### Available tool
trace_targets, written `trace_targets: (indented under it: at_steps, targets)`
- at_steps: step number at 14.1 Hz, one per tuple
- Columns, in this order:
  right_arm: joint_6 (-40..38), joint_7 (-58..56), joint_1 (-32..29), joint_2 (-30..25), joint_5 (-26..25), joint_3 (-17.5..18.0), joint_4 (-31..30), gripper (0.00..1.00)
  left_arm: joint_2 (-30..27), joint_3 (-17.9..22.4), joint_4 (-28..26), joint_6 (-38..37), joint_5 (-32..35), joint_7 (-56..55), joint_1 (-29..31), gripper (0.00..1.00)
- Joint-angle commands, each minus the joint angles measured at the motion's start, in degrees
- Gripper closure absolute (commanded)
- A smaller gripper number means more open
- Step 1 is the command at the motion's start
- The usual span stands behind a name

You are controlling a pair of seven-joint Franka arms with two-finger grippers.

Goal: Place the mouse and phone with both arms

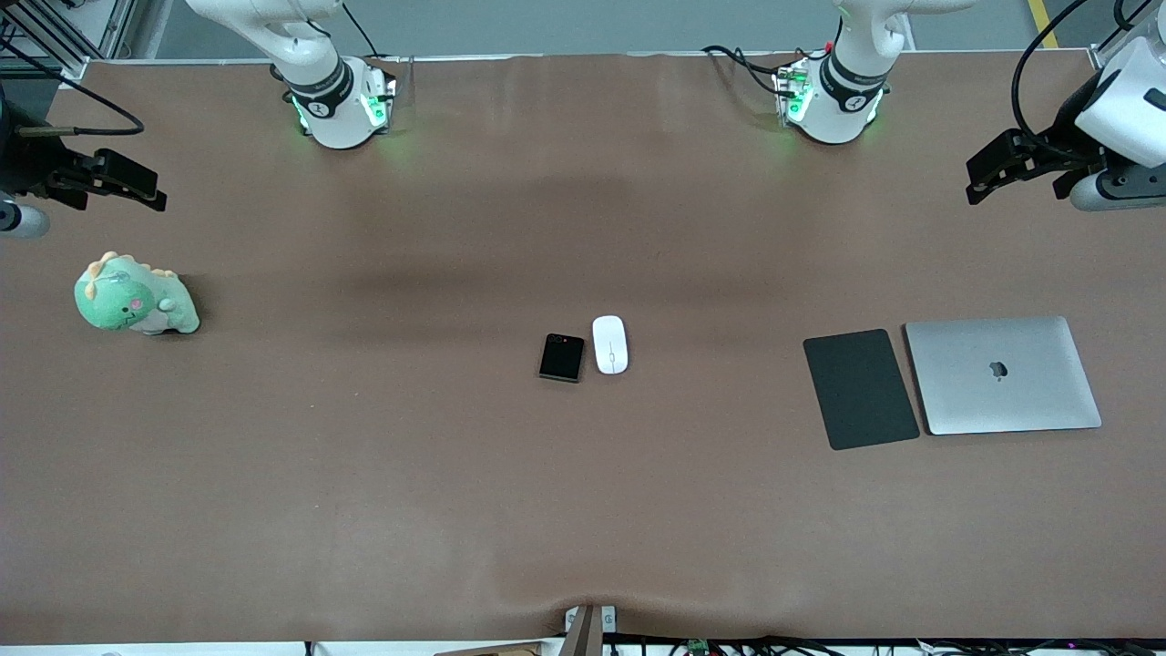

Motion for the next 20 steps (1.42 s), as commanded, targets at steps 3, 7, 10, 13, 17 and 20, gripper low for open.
trace_targets:
  at_steps: [3,7,10,13,17,20]
  targets:
    - [-0.18,-0.15,-0.77,0.22,-0.09,0.79,0.15,0.00,1.13,-0.09,1.34,-0.96,-0.91,0.26,0.47,0.00]
    - [-0.18,-0.15,-0.86,0.22,-0.09,0.79,0.15,0.00,3.59,-0.17,1.34,-0.09,-1.34,-2.55,-0.14,0.00]
    - [-0.18,-0.15,-0.86,0.31,-0.09,0.79,-0.03,0.00,6.31,-0.79,0.99,2.72,-1.35,-3.52,-1.11,0.00]
    - [-0.27,-0.15,-0.95,0.31,-0.09,0.79,-0.20,0.00,8.25,-1.14,-0.67,6.14,-1.43,-3.53,-2.16,0.00]
    - [-0.18,-0.15,-0.77,0.40,-0.09,0.79,-0.20,0.00,9.65,-1.32,-5.33,13.35,-1.43,-3.61,-4.00,0.00]
    - [-0.18,-0.15,-0.77,0.48,-0.09,0.79,-0.20,0.00,12.72,-1.32,-5.34,16.08,-1.43,-7.37,-7.07,0.00]
